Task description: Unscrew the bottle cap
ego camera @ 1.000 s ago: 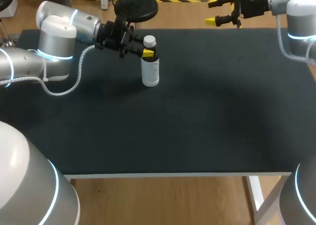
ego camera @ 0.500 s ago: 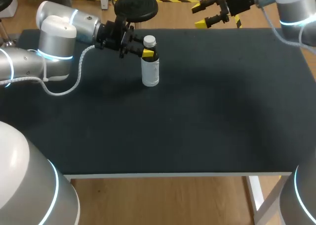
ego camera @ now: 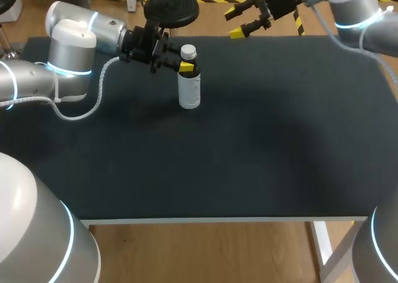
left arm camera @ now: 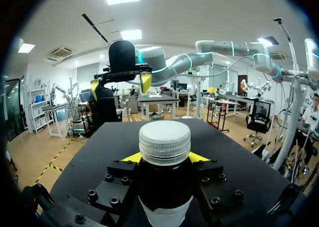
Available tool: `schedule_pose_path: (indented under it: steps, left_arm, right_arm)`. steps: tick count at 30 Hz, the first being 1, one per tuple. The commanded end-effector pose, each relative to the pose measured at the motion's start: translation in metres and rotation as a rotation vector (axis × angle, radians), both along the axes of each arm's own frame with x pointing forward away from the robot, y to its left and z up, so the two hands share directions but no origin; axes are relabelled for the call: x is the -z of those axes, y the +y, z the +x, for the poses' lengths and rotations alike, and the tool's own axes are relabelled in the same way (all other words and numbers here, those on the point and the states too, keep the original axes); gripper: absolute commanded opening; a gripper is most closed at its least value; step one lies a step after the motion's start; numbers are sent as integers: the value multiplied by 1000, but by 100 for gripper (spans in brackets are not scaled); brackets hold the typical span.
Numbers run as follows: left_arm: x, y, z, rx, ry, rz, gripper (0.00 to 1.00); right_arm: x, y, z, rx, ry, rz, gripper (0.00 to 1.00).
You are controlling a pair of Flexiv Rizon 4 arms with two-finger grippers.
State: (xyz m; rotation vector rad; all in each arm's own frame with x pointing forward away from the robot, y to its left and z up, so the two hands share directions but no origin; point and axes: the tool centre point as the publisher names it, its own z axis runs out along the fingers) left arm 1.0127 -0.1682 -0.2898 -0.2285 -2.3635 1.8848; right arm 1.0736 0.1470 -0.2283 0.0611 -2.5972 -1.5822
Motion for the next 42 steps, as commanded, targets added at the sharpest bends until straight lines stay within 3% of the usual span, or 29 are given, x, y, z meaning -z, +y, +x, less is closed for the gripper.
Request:
schedule_pose_path:
  steps: [1, 12, 18, 42]
  left_arm:
    - [0, 1, 2, 7, 2, 0, 0]
    - [0, 1, 2, 7, 2, 0, 0]
    - [0, 1, 2, 7, 2, 0, 0]
    - [0, 1, 2, 7, 2, 0, 0]
  right_arm:
    - [2, 16, -5, 25, -14, -24, 100]
    - [10, 38, -13, 9, -52, -56, 100]
    - [14, 47, -18, -11, -33, -81, 100]
    - [10, 32, -17, 24, -25, -73, 100]
